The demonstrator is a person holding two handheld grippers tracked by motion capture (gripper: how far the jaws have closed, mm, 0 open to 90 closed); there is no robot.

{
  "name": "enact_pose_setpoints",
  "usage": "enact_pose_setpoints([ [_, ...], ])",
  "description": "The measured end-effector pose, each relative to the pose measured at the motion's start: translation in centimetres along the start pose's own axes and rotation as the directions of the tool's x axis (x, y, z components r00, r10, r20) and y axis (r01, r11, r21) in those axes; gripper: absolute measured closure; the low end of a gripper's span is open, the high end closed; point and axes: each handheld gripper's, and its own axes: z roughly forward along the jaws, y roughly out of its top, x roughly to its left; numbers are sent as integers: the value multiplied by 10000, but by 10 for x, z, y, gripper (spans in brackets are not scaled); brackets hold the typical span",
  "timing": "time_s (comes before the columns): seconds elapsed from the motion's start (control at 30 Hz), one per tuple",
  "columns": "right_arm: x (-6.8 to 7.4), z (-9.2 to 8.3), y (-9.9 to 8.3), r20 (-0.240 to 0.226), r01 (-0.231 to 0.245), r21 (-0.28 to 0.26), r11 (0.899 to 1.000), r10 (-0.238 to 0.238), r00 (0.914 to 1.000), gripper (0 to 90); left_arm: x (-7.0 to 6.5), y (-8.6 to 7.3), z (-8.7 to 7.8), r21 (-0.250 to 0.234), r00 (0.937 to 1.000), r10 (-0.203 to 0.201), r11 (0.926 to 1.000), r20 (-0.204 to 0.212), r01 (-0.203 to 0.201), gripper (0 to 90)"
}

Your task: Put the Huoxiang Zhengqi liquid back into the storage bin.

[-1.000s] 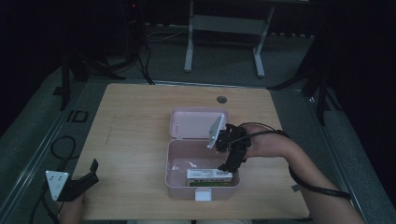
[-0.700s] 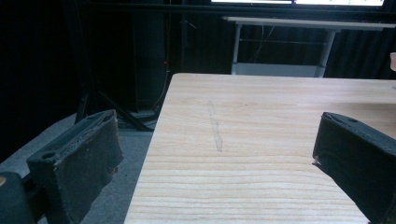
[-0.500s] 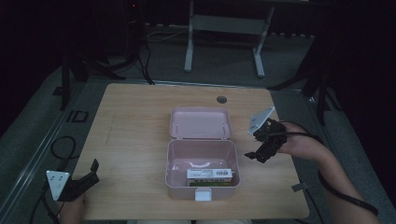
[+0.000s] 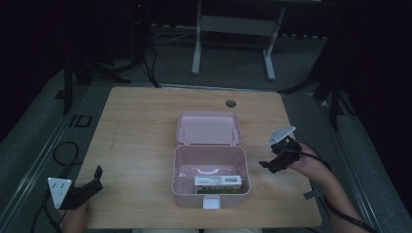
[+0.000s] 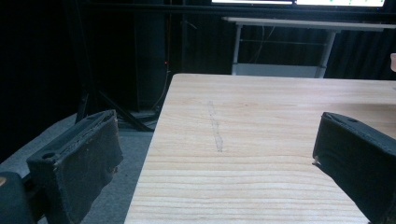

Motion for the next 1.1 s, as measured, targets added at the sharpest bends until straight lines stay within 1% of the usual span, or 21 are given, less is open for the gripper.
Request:
enact_pose_setpoints([
  [0.07,0,12,-12,181,-433,-339,9985,439,9989,120,0,0,0,8,10000,-2,10000,12,2,11],
  [0.13,0,23,-23,408,-769,-540,9956,791,9960,120,0,0,0,11,10000,0,10000,9,0,11],
  [0.17,0,27,-26,527,-845,-634,9944,879,9947,120,0,0,0,6,10000,-6,10000,16,6,11],
  [0.2,0,33,-32,614,-997,-900,9909,1054,9925,120,0,0,0,-15,10000,-2,10000,8,2,11],
  [0.23,0,38,-37,557,-1247,-1051,9866,1310,9898,120,0,0,0,0,10000,-1,10000,11,1,11],
  [0.3,1,44,-44,670,-1523,-1547,9762,1642,9842,120,0,0,0,-9,10000,-5,10000,13,5,11],
  [0.33,1,46,-46,669,-1664,-1684,9716,1797,9814,120,0,0,0,-10,10000,1,10000,4,-1,11],
  [0.4,3,53,-52,652,-2038,-2150,9551,2222,9728,120,0,0,0,-8,10000,-3,10000,9,3,11],
  [0.47,4,58,-56,634,-2273,-2409,9436,2490,9664,119,0,0,0,-2,10000,-4,10000,9,4,11],
  [0.5,5,60,-59,627,-2447,-2570,9349,2688,9612,120,0,0,0,-6,10000,-5,10000,10,5,11],
  [0.53,6,62,-61,768,-2504,-2670,9306,2795,9571,120,0,0,0,-6,10000,-5,10000,11,5,11],
  [0.6,8,64,-63,888,-2534,-2797,9261,2877,9536,120,0,0,0,-17,10000,-8,10000,21,8,11],
  [0.67,8,64,-67,988,-2720,-3170,9086,3169,9433,120,0,0,0,-17,10000,-11,10000,29,11,11],
  [0.73,8,63,-71,1236,-2821,-3474,8943,3419,9316,120,0,0,0,-33,10000,4,10000,23,-4,11],
  [0.8,6,61,-76,1344,-2970,-3695,8805,3669,9205,120,0,0,0,-37,10000,2,10000,34,-2,11],
  [0.83,6,59,-78,1412,-3054,-3832,8717,3821,9133,120,0,0,0,-33,10000,3,10000,27,-3,11],
  [0.93,5,57,-87,1521,-3290,-4096,8509,4193,8950,120,0,0,0,-33,10000,3,10000,28,-3,11],
  [0.97,5,57,-89,1542,-3366,-4139,8458,4296,8898,120,0,0,0,-24,10000,-7,10000,38,7,11],
  [1.03,4,56,-95,1741,-3504,-4306,8317,4575,8720,120,0,0,0,-46,10000,4,10000,26,-4,12],
  [1.07,4,55,-97,1768,-3629,-4387,8221,4750,8621,120,0,0,0,-38,10000,-2,10000,34,3,11],
  [1.1,3,54,-99,1805,-3737,-4419,8155,4889,8535,120,0,0,0,-42,10000,-3,10000,30,3,11],
])
